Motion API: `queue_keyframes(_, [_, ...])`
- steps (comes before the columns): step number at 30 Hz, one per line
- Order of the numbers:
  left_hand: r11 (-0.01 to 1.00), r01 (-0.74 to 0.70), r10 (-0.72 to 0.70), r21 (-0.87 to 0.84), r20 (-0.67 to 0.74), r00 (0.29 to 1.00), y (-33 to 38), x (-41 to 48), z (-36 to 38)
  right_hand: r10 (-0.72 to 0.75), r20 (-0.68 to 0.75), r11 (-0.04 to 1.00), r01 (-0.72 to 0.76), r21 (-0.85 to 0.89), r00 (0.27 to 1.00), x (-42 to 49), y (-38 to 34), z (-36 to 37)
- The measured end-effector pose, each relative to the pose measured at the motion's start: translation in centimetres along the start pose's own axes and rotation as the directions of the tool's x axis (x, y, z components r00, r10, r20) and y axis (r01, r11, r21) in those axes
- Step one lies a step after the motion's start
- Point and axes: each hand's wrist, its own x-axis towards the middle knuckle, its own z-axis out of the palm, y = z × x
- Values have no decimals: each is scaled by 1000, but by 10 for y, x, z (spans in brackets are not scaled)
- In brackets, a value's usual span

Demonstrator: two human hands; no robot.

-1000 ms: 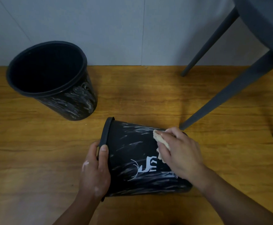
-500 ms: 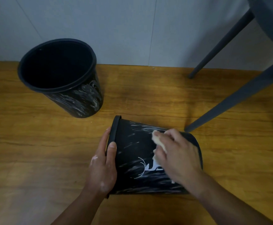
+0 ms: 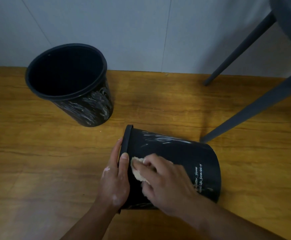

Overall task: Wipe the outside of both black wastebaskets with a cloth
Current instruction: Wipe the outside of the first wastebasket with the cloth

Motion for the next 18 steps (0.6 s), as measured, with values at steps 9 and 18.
queue_keyframes(9, [1000, 10, -10, 21, -9, 1000, 1, -3, 1, 68, -50, 998, -68, 3, 996, 17, 1, 1])
queue_keyframes(18, [999, 5, -5, -43, -4, 1000, -1, -1, 1, 105, -75, 994, -108, -37, 992, 27, 17, -5])
